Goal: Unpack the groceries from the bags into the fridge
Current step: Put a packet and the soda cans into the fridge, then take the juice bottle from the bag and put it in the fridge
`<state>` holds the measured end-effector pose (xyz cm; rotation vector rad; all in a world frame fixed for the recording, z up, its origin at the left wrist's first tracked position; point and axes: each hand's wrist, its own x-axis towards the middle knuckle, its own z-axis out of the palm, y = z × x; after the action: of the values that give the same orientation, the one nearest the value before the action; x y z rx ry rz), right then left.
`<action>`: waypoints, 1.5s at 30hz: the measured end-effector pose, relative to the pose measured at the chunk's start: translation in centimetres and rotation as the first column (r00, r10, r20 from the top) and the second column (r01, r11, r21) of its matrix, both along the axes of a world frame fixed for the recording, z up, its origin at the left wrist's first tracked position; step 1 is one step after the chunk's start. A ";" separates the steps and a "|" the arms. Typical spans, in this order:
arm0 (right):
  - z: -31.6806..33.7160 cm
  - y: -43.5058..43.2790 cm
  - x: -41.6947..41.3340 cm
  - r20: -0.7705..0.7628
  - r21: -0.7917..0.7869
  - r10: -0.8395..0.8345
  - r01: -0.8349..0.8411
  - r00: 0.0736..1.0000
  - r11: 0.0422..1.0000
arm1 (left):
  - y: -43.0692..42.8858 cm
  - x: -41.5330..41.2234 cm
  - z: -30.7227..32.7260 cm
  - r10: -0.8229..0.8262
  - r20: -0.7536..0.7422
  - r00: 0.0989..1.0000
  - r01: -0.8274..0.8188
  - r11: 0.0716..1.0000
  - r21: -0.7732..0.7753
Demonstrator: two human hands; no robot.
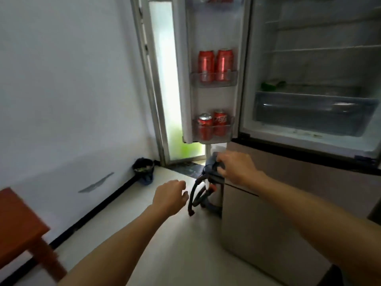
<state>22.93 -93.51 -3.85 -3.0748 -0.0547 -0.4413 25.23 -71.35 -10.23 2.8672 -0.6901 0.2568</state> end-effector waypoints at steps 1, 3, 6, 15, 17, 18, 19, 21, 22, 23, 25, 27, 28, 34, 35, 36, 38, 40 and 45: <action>-0.7 3.1 0.6 -0.017 -0.009 0.051 -0.051 0.999 0.999 | 3.3 -0.1 -0.5 0.051 -0.010 0.999 -0.051 0.999 -0.003; -1.8 9.6 1.5 -0.050 -0.018 0.145 -0.146 0.988 0.989 | 10.0 -0.7 -1.4 0.134 -0.031 0.991 -0.134 0.991 0.002; -2.9 19.7 2.6 -0.048 -0.031 0.283 -0.284 0.958 0.958 | 20.0 -2.3 -2.3 0.247 -0.036 0.968 -0.248 0.969 -0.005; -4.2 49.9 4.3 -0.059 0.045 0.602 -0.601 0.796 0.798 | 47.6 -8.9 -1.7 0.559 -0.036 0.828 -0.556 0.829 0.060; -4.8 55.5 4.4 -0.066 0.038 0.657 -0.656 0.751 0.754 | 52.4 -10.4 -1.9 0.626 -0.037 0.779 -0.623 0.779 0.070; -5.1 58.0 4.5 -0.065 0.038 0.682 -0.681 0.729 0.731 | 54.5 -11.0 -2.2 0.657 -0.039 0.753 -0.654 0.754 0.069; -5.3 60.5 4.6 -0.068 0.041 0.704 -0.703 0.707 0.710 | 56.6 -11.6 -2.5 0.685 -0.047 0.727 -0.682 0.729 0.064; -5.7 65.1 4.8 -0.097 0.045 0.742 -0.742 0.663 0.669 | 60.4 -12.5 -3.4 0.730 -0.067 0.680 -0.727 0.683 0.065; -5.9 67.4 5.0 -0.115 0.047 0.759 -0.760 0.641 0.649 | 62.2 -12.9 -3.9 0.751 -0.079 0.656 -0.748 0.660 0.066; -6.3 69.7 5.2 -0.133 0.050 0.773 -0.775 0.620 0.630 | 64.0 -13.1 -4.4 0.771 -0.093 0.630 -0.769 0.636 0.066; -7.0 73.8 5.8 -0.158 0.051 0.799 -0.803 0.580 0.594 | 67.2 -13.2 -5.3 0.798 -0.108 0.592 -0.797 0.600 0.064; -8.1 78.6 6.8 -0.172 0.050 0.826 -0.833 0.536 0.551 | 71.0 -12.7 -6.0 0.820 -0.113 0.561 -0.819 0.570 0.068; -8.6 80.9 7.3 -0.176 0.050 0.837 -0.845 0.518 0.533 | 72.9 -12.3 -6.3 0.829 -0.115 0.547 -0.828 0.556 0.067; -10.7 94.8 10.8 -0.210 0.091 0.882 -0.890 0.421 0.446 | 84.6 -10.5 -6.9 0.889 -0.159 0.429 -0.894 0.443 0.065; -11.1 97.0 11.1 -0.219 0.091 0.890 -0.900 0.400 0.426 | 86.5 -10.4 -7.0 0.900 -0.158 0.406 -0.904 0.420 0.072; -11.3 99.2 11.4 -0.223 0.095 0.898 -0.908 0.380 0.408 | 88.4 -10.5 -7.2 0.912 -0.158 0.378 -0.917 0.393 0.072; -11.9 103.1 11.4 -0.240 0.111 0.908 -0.920 0.343 0.377 | 91.7 -11.2 -7.7 0.931 -0.177 0.319 -0.940 0.334 0.063; -12.7 106.8 11.1 -0.261 0.128 0.920 -0.934 0.292 0.332 | 95.0 -12.3 -8.5 0.941 -0.192 0.277 -0.954 0.294 0.064; -15.1 115.8 10.0 -0.299 0.138 0.929 -0.953 0.220 0.270 | 103.9 -14.7 -10.2 0.956 -0.211 0.205 -0.973 0.222 0.060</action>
<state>32.90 22.31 -18.94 -2.3693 -1.8493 0.1852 10.48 32.53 -20.48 2.6810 1.2948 0.1053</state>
